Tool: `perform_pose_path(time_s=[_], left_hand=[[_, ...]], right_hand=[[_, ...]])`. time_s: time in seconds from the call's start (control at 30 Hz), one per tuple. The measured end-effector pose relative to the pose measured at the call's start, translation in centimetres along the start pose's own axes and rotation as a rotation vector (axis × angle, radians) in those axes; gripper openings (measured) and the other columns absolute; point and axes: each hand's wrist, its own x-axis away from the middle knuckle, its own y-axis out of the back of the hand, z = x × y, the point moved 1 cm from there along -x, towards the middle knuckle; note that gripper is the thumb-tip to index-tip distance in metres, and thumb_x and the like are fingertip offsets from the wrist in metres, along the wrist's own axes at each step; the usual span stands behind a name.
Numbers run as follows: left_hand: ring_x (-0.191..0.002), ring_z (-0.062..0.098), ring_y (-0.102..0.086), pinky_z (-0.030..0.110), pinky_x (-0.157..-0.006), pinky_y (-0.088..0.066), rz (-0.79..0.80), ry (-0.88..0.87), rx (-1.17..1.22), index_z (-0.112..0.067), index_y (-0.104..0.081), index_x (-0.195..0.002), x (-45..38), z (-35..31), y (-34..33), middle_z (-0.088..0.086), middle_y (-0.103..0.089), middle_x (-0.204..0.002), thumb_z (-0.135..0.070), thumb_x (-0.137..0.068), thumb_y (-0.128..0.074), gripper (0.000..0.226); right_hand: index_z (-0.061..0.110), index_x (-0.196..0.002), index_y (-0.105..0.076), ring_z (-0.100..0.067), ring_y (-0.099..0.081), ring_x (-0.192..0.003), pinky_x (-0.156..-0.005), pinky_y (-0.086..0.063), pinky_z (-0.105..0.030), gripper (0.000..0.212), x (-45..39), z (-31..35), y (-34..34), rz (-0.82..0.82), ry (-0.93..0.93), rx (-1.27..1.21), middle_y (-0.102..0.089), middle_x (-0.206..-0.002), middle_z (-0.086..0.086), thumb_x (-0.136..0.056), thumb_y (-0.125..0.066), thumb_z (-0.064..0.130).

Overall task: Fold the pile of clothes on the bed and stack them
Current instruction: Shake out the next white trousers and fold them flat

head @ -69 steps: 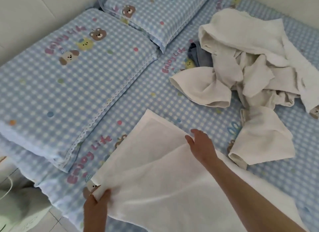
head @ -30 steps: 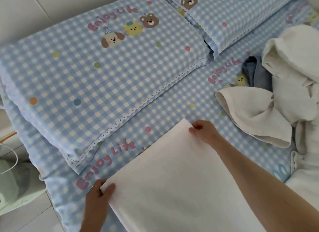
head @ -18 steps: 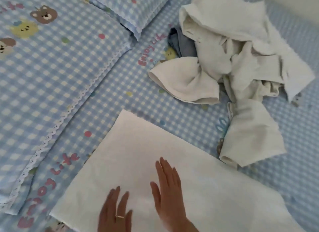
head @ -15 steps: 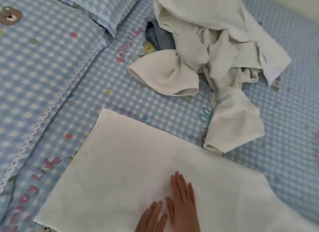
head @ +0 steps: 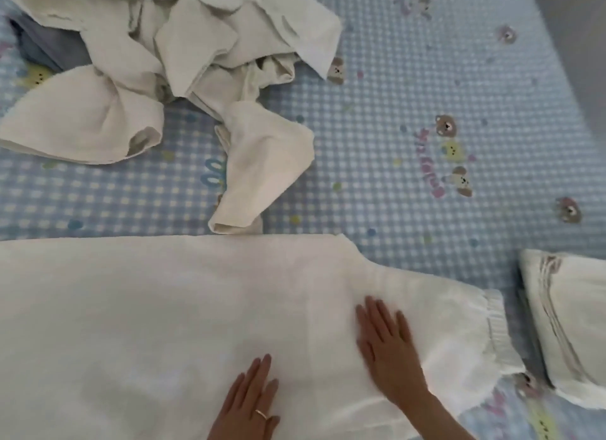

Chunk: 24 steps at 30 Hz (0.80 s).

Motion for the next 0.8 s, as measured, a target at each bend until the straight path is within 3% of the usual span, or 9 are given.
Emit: perform_pose_path(time_s=[0.07,0.13,0.2,0.3,0.43,0.57,0.63,0.7,0.8], left_hand=[[-0.147,0.015,0.003,0.026,-0.109,-0.016,-0.003,-0.040,-0.004,-0.014,-0.045,-0.121,-3.6,-3.6,0.0,0.003,0.004,-0.160,-0.039,-0.098,-0.026,0.040],[-0.146,0.015,0.002,0.028,-0.109,-0.015,0.046,-0.038,-0.016,-0.012,-0.049,-0.130,-6.7,-6.5,-0.7,0.009,-0.014,-0.158,-0.038,-0.084,-0.039,0.053],[-0.144,0.021,-0.015,0.031,-0.110,-0.015,0.140,-0.014,-0.052,-0.007,-0.055,-0.130,-9.0,-8.5,-1.6,0.014,-0.039,-0.146,-0.036,-0.081,-0.039,0.059],[-0.130,0.033,-0.045,0.038,-0.109,-0.018,0.310,0.063,-0.097,-0.006,-0.056,-0.129,-12.1,-11.8,-3.6,0.017,-0.046,-0.141,-0.041,-0.080,-0.037,0.063],[-0.132,0.034,-0.036,0.042,-0.108,-0.010,0.413,0.159,-0.097,-0.009,-0.057,-0.129,-13.3,-14.5,-6.8,0.020,-0.047,-0.139,-0.049,-0.076,-0.037,0.069],[-0.125,0.037,-0.050,0.051,-0.104,-0.031,0.431,0.205,-0.131,-0.007,-0.059,-0.127,-13.8,-16.0,-6.9,0.023,-0.048,-0.138,-0.049,-0.072,-0.064,0.069],[-0.136,0.032,-0.037,0.046,-0.108,-0.034,0.441,0.281,-0.010,-0.006,-0.042,-0.140,-14.2,-16.7,-5.4,0.020,-0.028,-0.150,-0.042,-0.080,-0.068,0.075],[-0.146,0.012,-0.007,0.026,-0.117,-0.009,0.304,0.395,0.273,-0.014,-0.011,-0.150,-14.2,-17.7,-4.0,0.000,0.000,-0.157,-0.036,-0.098,-0.041,0.064],[-0.133,-0.013,-0.017,0.000,-0.104,-0.008,0.101,0.579,0.611,-0.031,-0.022,-0.147,-13.4,-19.2,-0.6,-0.022,-0.022,-0.148,-0.035,-0.098,-0.040,0.052]], right_hand=[[0.016,-0.144,-0.039,-0.018,-0.024,-0.143,-0.112,-0.020,-0.046,0.061,1.1,-4.0,-0.3,0.000,-0.056,0.000,-0.030,-0.153,-0.004,-0.100,-0.007,0.044],[0.013,-0.143,-0.040,-0.024,-0.034,-0.139,-0.111,-0.021,-0.049,0.065,1.9,-9.2,0.3,-0.042,-0.237,-0.031,-0.033,-0.152,-0.007,-0.099,-0.005,0.046],[0.010,-0.144,-0.036,-0.029,-0.034,-0.139,-0.111,-0.023,-0.053,0.063,2.5,-13.2,1.1,-0.078,-0.391,-0.043,-0.034,-0.151,-0.011,-0.097,-0.012,0.044],[0.006,-0.147,-0.028,-0.038,-0.038,-0.135,-0.107,-0.030,-0.056,0.062,3.6,-16.9,0.9,-0.136,-0.609,-0.157,-0.030,-0.152,-0.019,-0.098,-0.027,0.044],[0.009,-0.151,-0.010,-0.036,-0.035,-0.134,-0.107,-0.030,-0.049,0.081,3.9,-19.3,0.2,-0.057,-0.793,-0.418,-0.030,-0.152,-0.018,-0.092,-0.038,0.057],[0.007,-0.141,-0.038,-0.032,-0.054,-0.112,-0.093,-0.042,-0.040,0.066,3.3,-19.8,3.0,-0.116,-0.860,-0.825,-0.053,-0.133,-0.017,-0.090,-0.055,0.045],[0.011,-0.115,-0.061,-0.023,-0.060,-0.086,-0.076,-0.043,-0.031,0.036,3.6,-19.3,5.5,-0.115,-0.854,-1.022,-0.067,-0.103,-0.008,-0.088,-0.063,0.035],[0.024,-0.087,-0.067,-0.013,-0.064,-0.075,-0.061,-0.045,-0.023,0.006,4.5,-17.5,8.5,-0.116,-0.783,-1.106,-0.071,-0.082,0.007,-0.086,-0.066,0.030],[0.032,-0.082,-0.066,-0.002,-0.066,-0.068,-0.053,-0.046,-0.012,0.005,5.8,-12.2,12.7,-0.110,-0.613,-1.175,-0.071,-0.073,0.015,-0.083,-0.068,0.028]])
